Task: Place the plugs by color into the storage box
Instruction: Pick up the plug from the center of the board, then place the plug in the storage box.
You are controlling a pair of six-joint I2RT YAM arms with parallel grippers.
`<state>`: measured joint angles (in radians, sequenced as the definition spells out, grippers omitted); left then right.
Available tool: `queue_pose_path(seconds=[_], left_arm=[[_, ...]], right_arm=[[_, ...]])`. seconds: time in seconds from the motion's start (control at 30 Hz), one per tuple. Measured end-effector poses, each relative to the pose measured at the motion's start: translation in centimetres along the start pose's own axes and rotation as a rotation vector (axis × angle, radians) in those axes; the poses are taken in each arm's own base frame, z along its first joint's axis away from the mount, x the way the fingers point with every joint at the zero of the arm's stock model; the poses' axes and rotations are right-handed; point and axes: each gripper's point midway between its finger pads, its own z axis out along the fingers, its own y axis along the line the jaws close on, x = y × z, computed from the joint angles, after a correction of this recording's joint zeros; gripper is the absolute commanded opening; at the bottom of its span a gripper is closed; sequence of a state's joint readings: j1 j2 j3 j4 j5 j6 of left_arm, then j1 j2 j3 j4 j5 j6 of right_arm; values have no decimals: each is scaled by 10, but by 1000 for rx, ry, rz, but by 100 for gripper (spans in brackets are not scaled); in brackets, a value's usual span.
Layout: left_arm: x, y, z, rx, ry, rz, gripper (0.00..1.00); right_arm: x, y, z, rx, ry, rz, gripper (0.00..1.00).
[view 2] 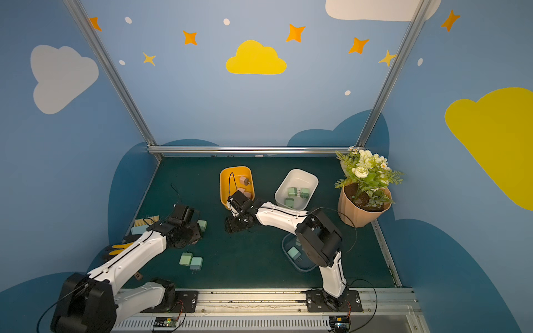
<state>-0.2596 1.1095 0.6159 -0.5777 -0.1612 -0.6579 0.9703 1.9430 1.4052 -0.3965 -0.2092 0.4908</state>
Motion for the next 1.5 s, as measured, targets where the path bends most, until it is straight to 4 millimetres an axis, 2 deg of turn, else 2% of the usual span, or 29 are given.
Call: queue_pose_path(seconds=[0.13,0.27,0.4,0.5,0.63,0.8,0.9,0.97,1.07,1.27,1.37,1.5], left_arm=[[-9,-9,-16,67,-63,9,54],[-27,-25,-32,113,-115,38,54],[-63,-61,-45,164,-164,94,54],[-86,-92,-43,198,-182,143,54],[-104,-128,-27,216,-171,205,54],[-118,-175,-2,240,-147,278,54],[-129,-206,13,256,-130,322,54],[-138,-228,24,268,-121,354,55],[-146,-251,42,271,-104,389,55],[-148,-260,79,221,-59,422,55],[-150,-258,89,186,-52,432,56],[-157,-255,92,149,-61,432,59]], right_arm=[[-6,3,-14,-12,-36,14,63],[-15,3,-35,-27,-88,25,63],[-30,-5,-61,-44,-158,42,63],[-41,-12,-80,-59,-209,54,63],[-39,-29,-95,-73,-242,82,64],[-9,-57,-102,-87,-230,140,66],[3,-67,-111,-82,-240,161,66],[6,-71,-119,-78,-266,173,67],[7,-76,-130,-77,-312,174,67],[-2,-79,-140,-81,-376,151,67],[-8,-74,-139,-102,-374,146,67],[-22,-66,-128,-148,-343,158,63]])
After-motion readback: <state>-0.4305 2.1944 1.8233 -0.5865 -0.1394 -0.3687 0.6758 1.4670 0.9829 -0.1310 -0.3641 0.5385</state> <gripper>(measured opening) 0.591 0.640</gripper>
